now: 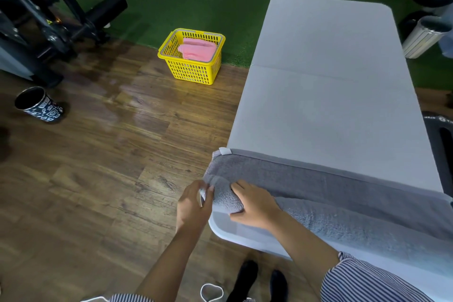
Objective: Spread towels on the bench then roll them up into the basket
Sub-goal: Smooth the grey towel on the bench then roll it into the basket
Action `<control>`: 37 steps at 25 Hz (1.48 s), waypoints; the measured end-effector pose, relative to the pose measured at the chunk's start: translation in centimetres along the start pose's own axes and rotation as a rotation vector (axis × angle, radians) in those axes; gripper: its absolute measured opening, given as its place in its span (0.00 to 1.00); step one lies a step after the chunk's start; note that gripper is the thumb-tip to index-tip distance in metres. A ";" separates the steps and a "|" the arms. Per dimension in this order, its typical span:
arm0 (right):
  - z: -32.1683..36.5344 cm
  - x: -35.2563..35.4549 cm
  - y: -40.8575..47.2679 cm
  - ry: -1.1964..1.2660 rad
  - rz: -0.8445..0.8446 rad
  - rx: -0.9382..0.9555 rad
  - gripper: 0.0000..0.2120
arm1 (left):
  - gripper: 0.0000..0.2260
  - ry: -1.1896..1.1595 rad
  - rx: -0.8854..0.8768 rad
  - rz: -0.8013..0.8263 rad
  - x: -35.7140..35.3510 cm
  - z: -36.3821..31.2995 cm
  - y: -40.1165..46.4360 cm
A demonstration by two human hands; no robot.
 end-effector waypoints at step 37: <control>-21.3 4.4 -26.0 -0.288 -0.180 -0.602 0.36 | 0.31 0.577 -0.433 0.481 -0.8 1.2 0.6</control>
Point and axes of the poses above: each hand's wrist, its own y-axis towards the middle knuckle, its own x-axis out of the back of the hand, z = x × y, the point moved 3 cm from there along y, towards the middle knuckle, and after that the axes turned 2 degrees about -x, right-handed, at the moved point
